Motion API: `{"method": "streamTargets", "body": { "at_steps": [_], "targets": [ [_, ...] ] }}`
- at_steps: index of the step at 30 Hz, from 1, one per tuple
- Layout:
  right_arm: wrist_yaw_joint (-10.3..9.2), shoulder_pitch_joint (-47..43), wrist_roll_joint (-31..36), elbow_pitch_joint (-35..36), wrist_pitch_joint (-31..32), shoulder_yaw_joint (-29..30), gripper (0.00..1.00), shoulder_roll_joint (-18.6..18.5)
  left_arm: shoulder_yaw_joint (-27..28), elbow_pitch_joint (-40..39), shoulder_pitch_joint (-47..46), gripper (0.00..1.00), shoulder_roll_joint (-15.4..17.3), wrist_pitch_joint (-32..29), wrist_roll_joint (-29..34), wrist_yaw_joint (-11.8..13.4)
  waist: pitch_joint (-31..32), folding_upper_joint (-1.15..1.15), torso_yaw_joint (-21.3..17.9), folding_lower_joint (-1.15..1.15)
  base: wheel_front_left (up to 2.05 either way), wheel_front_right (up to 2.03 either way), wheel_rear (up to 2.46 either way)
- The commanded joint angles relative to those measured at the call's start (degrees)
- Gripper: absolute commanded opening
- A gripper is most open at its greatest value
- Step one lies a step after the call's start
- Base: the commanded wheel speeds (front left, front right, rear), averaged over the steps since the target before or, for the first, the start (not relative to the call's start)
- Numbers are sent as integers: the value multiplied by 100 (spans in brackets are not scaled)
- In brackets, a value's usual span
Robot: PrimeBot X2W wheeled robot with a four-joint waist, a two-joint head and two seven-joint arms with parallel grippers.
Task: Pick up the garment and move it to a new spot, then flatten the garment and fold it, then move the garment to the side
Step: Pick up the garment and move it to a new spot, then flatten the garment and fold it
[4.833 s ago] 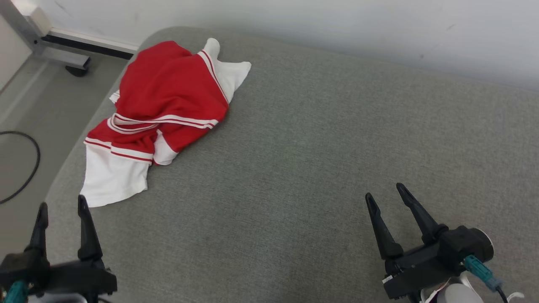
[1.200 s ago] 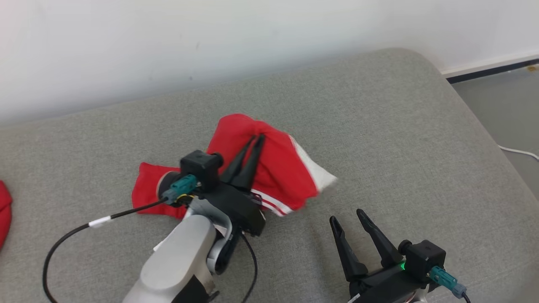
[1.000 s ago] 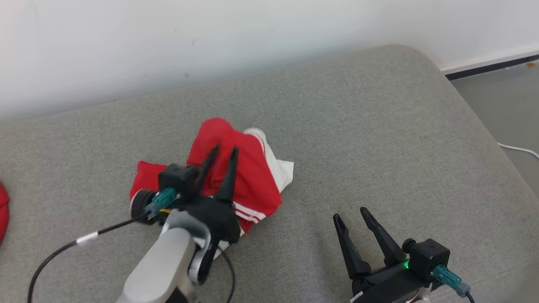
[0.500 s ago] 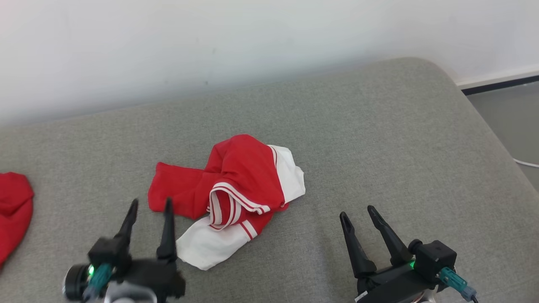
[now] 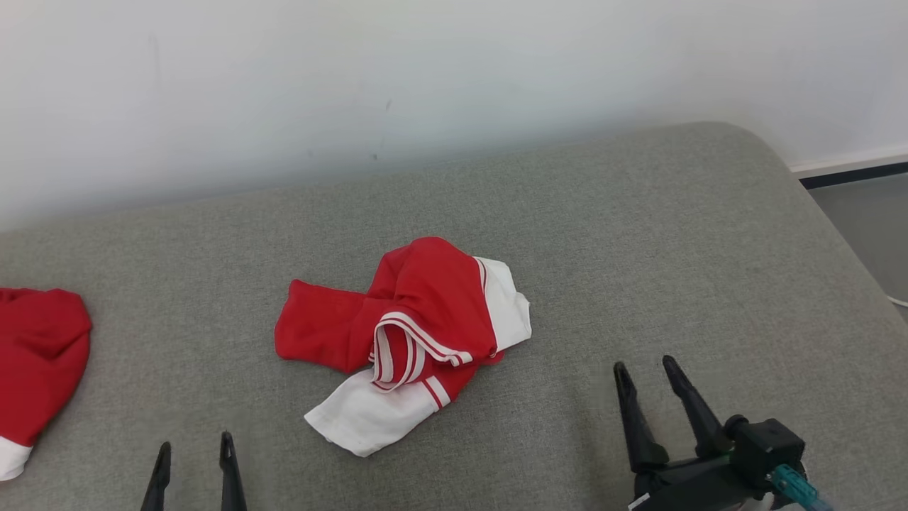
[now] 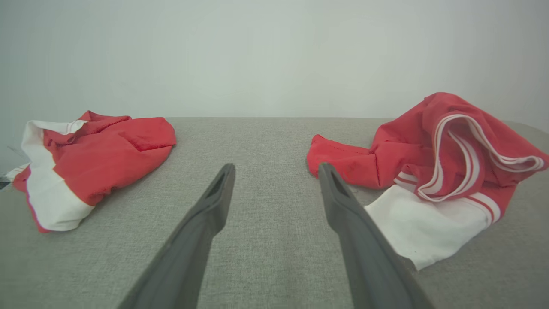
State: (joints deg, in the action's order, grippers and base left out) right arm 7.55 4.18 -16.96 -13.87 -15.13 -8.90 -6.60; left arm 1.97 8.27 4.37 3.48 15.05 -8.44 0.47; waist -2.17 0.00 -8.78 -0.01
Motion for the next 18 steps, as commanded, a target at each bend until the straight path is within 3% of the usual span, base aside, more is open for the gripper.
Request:
{"method": "streamTargets", "body": {
  "at_steps": [1, 11, 18],
  "targets": [
    [-12, -70, 51, 12, -2, 37, 100, 24, 26, -30, 79, 100, -30, 19, 83, 27, 15, 0, 10, 1, 0, 0, 0],
    [-12, -252, 153, -95, -2, 279, 100, 46, 161, -84, 503, 100, -62, 19, 75, 440, 138, 0, 144, 1, 0, 0, 0],
    [-12, -280, 171, -152, -2, 330, 100, 65, 112, -108, 642, 100, -61, 19, 106, 486, 161, 0, 370, 1, 0, 0, 0]
  ]
}}
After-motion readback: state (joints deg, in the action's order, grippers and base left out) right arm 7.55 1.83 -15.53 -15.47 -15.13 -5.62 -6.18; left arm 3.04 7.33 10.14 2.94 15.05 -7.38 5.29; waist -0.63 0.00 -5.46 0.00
